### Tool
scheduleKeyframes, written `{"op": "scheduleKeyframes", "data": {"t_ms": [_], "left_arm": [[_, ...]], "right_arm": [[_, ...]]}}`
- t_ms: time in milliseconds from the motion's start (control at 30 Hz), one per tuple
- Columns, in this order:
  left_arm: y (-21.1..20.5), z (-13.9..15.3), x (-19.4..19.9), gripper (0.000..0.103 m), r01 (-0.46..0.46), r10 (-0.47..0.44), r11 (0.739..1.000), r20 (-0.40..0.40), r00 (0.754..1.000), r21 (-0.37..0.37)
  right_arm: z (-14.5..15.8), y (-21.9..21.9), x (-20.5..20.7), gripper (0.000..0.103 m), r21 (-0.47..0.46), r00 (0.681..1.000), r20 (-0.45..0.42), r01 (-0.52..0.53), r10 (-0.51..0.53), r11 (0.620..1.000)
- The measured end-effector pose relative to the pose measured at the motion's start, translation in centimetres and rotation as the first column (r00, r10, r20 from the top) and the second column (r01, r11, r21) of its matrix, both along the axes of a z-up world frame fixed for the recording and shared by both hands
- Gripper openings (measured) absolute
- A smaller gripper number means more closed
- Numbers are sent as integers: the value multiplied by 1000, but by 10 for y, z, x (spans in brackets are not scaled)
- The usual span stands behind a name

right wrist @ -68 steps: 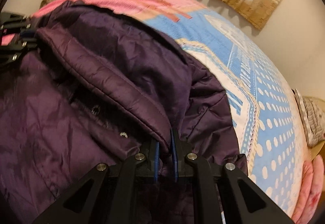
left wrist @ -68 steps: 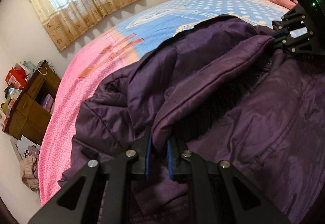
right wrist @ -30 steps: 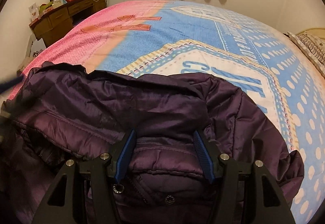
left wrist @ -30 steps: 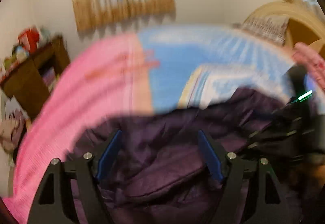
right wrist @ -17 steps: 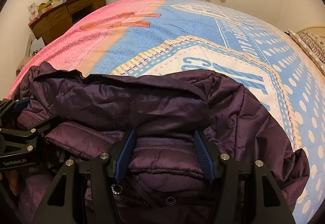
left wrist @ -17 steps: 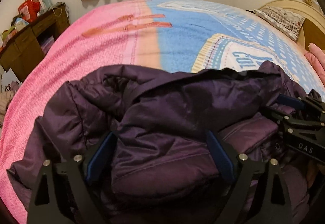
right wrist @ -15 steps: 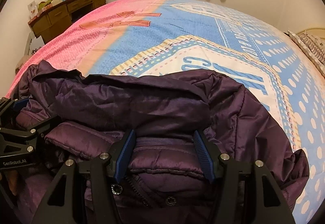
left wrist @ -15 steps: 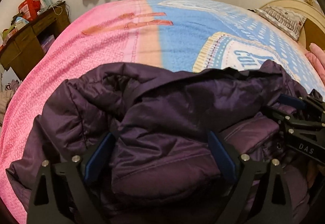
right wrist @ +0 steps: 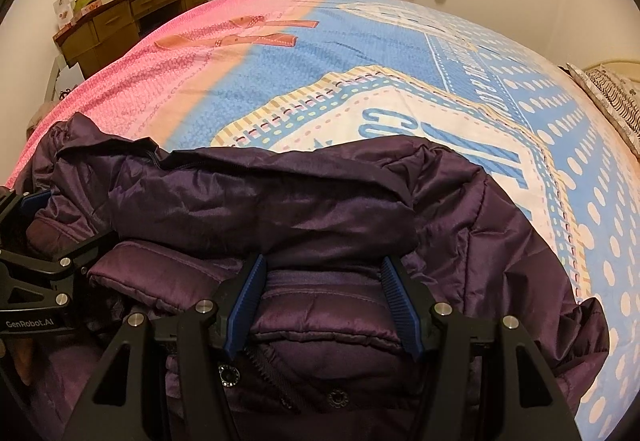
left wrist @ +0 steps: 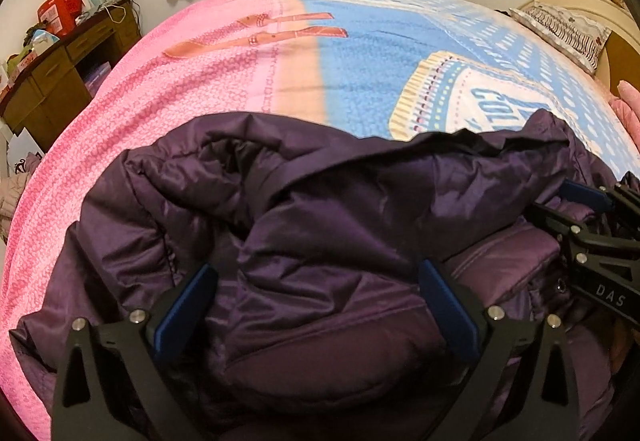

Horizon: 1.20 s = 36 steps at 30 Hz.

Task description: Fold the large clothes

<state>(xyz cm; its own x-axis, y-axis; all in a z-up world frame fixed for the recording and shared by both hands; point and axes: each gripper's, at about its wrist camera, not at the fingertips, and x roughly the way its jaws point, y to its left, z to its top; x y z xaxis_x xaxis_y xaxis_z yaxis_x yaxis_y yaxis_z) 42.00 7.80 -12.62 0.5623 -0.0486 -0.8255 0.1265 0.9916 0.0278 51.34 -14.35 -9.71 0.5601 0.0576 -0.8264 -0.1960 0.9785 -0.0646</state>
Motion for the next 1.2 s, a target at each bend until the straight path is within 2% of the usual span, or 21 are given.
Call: {"op": "scheduleKeyframes", "data": {"t_ms": [1200], "left_arm": [[0, -2, 4, 103, -10, 10, 1000, -14, 1000, -28]], "right_arm": [[-2, 4, 1, 60, -30, 1000, 0, -1, 1, 1000]]}}
